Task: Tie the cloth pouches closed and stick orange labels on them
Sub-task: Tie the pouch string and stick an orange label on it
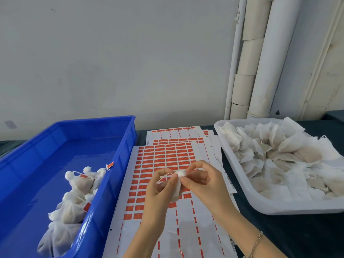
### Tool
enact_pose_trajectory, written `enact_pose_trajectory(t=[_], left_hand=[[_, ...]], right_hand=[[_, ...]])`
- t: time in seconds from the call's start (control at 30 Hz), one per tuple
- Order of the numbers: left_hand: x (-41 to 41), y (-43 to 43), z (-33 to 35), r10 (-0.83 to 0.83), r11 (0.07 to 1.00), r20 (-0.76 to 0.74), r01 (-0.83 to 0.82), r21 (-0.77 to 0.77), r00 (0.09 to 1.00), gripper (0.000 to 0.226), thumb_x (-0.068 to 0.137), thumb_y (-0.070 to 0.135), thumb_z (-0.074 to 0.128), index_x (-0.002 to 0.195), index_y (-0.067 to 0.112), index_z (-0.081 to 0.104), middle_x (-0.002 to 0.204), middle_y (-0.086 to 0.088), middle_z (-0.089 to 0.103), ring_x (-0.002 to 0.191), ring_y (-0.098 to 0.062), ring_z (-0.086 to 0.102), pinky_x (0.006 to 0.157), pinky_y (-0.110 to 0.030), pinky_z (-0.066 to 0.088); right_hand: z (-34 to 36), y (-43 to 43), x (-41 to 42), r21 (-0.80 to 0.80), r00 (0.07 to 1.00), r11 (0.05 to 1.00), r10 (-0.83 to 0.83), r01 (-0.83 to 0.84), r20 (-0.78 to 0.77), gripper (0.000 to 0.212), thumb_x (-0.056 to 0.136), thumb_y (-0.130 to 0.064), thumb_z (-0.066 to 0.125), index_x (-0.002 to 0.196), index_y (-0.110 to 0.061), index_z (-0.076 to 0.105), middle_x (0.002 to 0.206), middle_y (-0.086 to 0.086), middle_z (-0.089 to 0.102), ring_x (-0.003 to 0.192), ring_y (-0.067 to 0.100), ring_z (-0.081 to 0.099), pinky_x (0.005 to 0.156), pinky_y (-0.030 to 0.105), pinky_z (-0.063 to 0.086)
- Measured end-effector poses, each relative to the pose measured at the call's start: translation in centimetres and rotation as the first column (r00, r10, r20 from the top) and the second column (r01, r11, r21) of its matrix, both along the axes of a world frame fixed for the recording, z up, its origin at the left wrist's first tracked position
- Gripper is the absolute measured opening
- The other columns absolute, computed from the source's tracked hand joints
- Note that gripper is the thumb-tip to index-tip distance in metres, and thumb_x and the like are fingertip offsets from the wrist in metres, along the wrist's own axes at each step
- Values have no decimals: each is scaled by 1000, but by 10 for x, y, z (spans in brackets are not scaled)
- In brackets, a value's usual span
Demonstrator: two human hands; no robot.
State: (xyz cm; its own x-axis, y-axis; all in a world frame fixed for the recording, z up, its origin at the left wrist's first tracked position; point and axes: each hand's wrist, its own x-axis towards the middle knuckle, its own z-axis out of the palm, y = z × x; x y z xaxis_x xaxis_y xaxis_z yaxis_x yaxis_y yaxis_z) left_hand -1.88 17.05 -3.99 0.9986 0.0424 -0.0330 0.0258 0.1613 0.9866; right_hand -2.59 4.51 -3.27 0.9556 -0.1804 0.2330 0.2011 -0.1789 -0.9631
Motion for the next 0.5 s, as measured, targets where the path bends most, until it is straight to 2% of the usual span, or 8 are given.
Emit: enact_pose_trajectory(t=[0.1, 0.17, 0.33, 0.5], left_hand=[[1, 2, -1, 42, 997, -88, -48, -67, 995, 16, 82, 22, 68, 97, 18, 67, 94, -7, 70, 86, -28, 69, 63, -28, 55], [1, 1, -1, 31, 994, -134, -44, -99, 990, 23, 81, 24, 69, 102, 14, 67, 96, -11, 69, 87, -28, 68, 64, -28, 54], [-2, -1, 0, 22, 990, -176, -46, -133, 984, 25, 83, 25, 67, 103, 10, 69, 93, -13, 70, 81, -27, 65, 60, -24, 52], [-3, -2, 0, -18, 962, -272, -57, -268, 962, 27, 84, 26, 66, 106, 10, 67, 100, -14, 69, 85, -27, 66, 57, -25, 54]], right_hand=[[-2, -1, 0, -76, 1000, 997, -2, 2, -8, 18, 77, -30, 78, 79, -28, 61, 80, -14, 70, 79, 3, 68, 60, 7, 49], [-4, -2, 0, -115, 1000, 993, 7, -7, -1, 17, 77, -32, 77, 77, -28, 60, 80, -14, 70, 78, 3, 68, 61, 7, 49], [-2, -8, 4, -200, 999, 979, 47, -46, 0, 15, 79, -31, 76, 82, -31, 61, 82, -18, 69, 80, -3, 66, 64, 5, 49], [1, -9, -1, -435, 987, 899, 112, -51, 117, 20, 84, -24, 71, 81, -40, 60, 84, -23, 66, 85, -6, 63, 71, 4, 49]])
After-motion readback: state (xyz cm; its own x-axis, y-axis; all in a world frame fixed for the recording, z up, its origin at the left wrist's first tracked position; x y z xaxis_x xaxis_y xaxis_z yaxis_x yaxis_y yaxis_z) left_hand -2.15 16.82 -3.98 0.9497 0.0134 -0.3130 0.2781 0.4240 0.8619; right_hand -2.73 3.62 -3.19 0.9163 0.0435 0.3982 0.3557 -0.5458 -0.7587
